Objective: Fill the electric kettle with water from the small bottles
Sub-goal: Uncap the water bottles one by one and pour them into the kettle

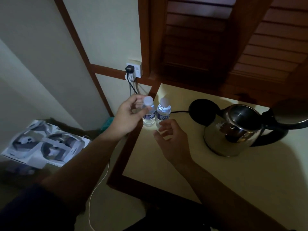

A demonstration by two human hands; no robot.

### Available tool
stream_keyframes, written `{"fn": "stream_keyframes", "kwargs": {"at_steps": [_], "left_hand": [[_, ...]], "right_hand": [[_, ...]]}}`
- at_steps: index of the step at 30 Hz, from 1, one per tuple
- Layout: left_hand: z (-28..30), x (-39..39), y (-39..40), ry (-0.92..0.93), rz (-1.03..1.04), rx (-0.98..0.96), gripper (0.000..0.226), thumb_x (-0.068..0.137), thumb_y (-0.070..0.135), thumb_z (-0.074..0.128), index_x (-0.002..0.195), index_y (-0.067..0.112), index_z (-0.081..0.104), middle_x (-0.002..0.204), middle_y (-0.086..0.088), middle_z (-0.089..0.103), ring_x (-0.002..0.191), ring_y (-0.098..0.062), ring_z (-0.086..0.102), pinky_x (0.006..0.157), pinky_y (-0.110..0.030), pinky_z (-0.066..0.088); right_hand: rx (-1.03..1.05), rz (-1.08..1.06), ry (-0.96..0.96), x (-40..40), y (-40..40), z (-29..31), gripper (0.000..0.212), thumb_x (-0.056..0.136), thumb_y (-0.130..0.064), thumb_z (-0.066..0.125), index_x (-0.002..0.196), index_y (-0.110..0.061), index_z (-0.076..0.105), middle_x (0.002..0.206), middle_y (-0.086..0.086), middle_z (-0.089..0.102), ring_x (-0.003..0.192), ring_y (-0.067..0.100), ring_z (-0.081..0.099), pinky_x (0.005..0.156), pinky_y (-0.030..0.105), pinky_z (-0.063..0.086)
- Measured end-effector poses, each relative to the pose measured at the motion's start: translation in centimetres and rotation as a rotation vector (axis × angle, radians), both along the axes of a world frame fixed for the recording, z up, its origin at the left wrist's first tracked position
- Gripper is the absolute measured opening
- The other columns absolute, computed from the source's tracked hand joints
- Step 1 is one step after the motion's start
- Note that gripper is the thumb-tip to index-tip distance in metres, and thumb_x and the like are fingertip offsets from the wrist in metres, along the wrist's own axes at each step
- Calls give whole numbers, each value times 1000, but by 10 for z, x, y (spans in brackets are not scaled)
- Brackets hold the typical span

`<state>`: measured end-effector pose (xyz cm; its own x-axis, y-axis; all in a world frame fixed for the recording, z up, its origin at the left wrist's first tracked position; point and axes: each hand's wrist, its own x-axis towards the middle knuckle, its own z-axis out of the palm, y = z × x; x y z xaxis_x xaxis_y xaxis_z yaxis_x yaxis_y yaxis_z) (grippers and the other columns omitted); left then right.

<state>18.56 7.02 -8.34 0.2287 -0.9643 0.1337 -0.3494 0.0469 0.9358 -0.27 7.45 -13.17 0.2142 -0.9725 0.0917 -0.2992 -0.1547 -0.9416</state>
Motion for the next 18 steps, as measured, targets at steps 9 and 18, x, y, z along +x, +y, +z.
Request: {"fn": "stream_keyframes", "kwargs": {"at_steps": [9, 18], "left_hand": [[7, 13, 58, -78, -97, 34, 35, 100, 24, 64, 134, 23, 57, 119, 18, 66, 114, -3, 64, 93, -19, 55], [31, -39, 79, -223, -441, -62, 35, 94, 20, 74, 128, 20, 65, 118, 12, 66, 115, -16, 66, 92, -27, 54]], "right_hand": [[-33, 89, 78, 12, 26, -8, 60, 85, -40, 82, 137, -32, 54, 129, -23, 58, 110, -3, 58, 80, 24, 56], [47, 290, 113, -53, 43, -2, 35, 88, -46, 79, 115, -47, 57, 112, -29, 69, 104, -5, 65, 74, 13, 50]]}}
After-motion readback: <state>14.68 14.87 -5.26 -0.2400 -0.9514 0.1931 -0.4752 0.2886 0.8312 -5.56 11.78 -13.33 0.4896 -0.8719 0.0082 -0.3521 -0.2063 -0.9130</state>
